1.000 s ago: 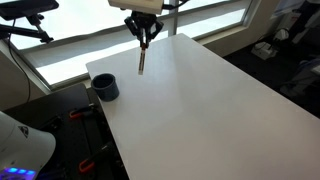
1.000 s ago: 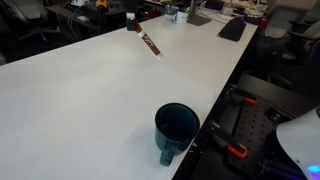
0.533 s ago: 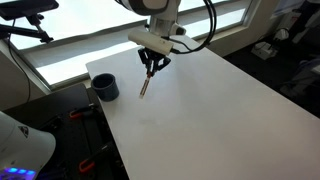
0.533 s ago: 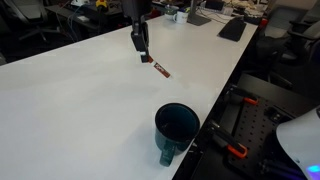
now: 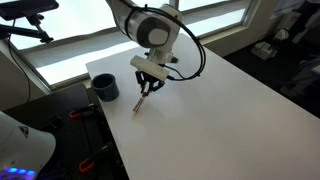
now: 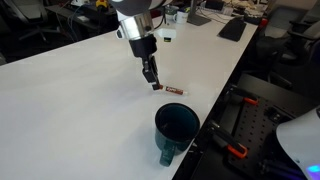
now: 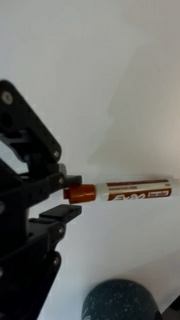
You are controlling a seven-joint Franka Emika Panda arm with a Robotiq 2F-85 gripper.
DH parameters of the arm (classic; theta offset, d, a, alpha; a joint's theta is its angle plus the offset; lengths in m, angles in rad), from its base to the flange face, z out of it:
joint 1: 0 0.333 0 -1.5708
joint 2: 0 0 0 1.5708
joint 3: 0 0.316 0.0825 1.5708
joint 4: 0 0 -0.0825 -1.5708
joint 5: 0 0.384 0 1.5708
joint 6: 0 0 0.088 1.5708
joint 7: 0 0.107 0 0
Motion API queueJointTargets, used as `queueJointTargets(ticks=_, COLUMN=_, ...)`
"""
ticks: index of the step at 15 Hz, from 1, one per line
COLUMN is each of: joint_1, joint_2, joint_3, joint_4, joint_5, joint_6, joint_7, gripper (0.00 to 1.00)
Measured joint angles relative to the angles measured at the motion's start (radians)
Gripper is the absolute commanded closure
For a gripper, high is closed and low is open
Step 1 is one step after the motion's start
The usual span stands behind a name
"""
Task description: Remove the marker from the mug cup and place it on the table
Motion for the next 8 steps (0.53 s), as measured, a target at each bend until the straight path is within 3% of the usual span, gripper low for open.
queueJointTargets(ticks=5, joint_1=-0.002, joint_2=0.045, joint_3=0.011, joint_4=0.036, joint_5=-0.033, joint_6=0.0, joint_7=0.007, gripper=0.03)
queueJointTargets(ticks=8, joint_1=-0.002, joint_2=0.048, joint_3=0.024, joint_4=0.047, joint_5=-0.044, joint_6=0.0, joint_7=0.019, gripper=0.0)
